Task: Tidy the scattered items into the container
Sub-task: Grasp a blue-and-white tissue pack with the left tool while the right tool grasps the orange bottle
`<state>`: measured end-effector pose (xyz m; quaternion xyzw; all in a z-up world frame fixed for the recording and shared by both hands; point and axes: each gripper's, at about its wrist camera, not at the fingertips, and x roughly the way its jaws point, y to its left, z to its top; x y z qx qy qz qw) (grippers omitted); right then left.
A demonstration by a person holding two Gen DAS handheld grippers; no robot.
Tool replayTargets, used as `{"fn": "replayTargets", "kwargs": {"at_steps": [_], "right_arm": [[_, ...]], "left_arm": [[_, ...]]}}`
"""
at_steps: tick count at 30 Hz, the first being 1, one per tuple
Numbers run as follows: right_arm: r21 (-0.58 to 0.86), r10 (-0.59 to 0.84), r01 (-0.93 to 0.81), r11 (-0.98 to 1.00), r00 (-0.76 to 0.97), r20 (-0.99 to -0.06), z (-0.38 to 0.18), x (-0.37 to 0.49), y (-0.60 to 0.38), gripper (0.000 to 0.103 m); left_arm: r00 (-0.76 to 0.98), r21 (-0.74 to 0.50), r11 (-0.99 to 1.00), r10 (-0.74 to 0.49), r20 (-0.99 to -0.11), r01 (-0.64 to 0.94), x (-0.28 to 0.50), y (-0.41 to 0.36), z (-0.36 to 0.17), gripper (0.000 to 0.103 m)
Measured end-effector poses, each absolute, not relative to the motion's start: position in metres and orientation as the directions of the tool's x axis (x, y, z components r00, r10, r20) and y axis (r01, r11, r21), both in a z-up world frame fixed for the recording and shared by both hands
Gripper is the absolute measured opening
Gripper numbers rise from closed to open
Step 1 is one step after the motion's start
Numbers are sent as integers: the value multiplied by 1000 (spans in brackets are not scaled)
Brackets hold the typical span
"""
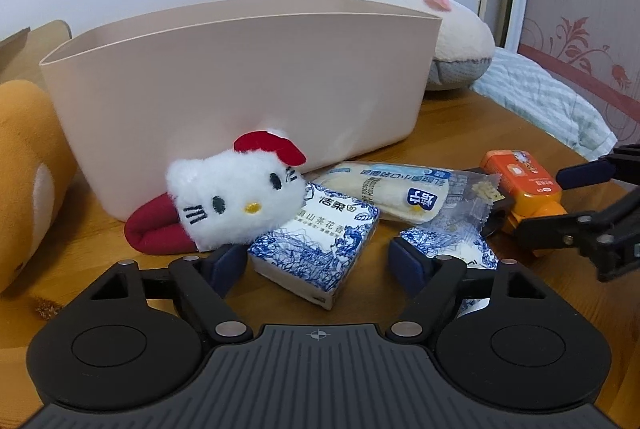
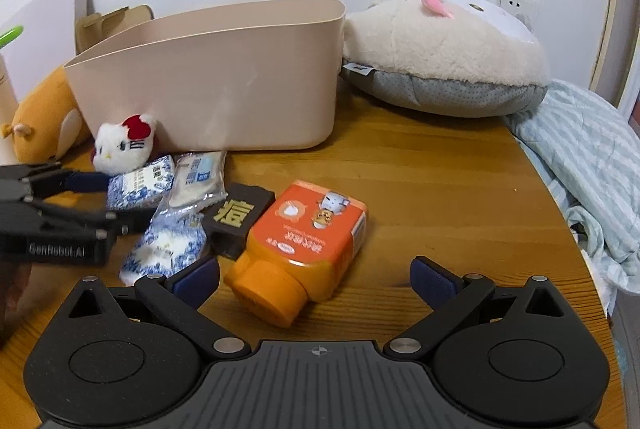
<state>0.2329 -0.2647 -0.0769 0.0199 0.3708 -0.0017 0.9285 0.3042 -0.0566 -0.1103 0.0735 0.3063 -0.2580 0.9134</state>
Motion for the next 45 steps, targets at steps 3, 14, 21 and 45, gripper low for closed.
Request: {"fn": "replayTargets", "kwargs": {"at_steps": [3, 14, 21, 45], "right_arm": [[16, -26, 52, 999, 715, -698, -80, 238, -262, 103], [-13, -93, 118, 993, 703, -705, -86, 239, -274, 94], [8, -63, 96, 995, 708, -704, -87, 237, -276, 68], [44, -39, 93, 995, 737, -674, -76, 226, -285, 50]], "left_arm": [[676, -38, 855, -435, -594, 516, 306, -56, -110, 79], [681, -39, 865, -421, -599, 501, 314, -68, -112, 89], [685, -15, 853, -428, -589, 521, 310, -66, -111, 62], [707, 1, 856, -427, -564, 518, 293, -60, -106, 47]]}}
